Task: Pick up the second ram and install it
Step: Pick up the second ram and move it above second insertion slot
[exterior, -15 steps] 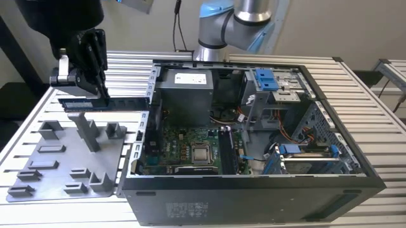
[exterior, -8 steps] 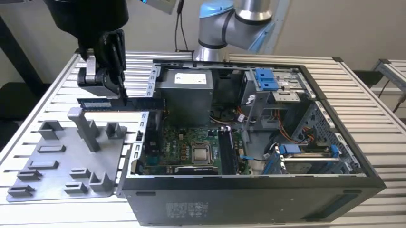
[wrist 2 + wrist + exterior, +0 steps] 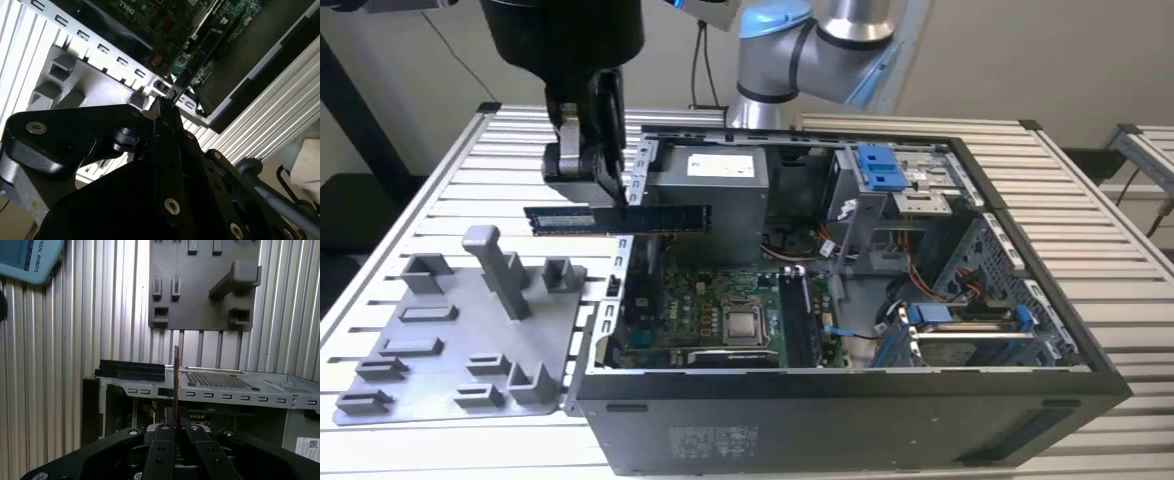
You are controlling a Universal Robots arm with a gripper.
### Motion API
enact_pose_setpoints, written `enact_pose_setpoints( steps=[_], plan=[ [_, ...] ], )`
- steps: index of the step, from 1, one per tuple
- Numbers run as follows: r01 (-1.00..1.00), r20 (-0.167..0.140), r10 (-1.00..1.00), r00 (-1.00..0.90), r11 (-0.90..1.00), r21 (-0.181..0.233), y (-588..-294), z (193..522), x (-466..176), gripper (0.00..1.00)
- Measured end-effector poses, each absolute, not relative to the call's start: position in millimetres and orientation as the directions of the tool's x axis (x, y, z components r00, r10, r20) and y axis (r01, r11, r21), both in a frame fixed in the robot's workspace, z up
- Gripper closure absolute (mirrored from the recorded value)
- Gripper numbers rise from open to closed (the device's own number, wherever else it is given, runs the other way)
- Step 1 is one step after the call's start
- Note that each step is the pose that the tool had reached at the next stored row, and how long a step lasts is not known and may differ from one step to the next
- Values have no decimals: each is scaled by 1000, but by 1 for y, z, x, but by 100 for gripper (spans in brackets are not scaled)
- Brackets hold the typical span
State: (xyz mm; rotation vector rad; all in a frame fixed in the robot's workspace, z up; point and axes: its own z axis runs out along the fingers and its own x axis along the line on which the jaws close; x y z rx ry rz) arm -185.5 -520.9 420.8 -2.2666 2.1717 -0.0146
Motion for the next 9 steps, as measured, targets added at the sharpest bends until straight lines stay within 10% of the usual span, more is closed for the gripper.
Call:
enact_pose_setpoints(
  steps=[9],
  plan=[
    [-999, 5, -999, 41, -41, -8, -521, 421, -152, 86]
  ],
)
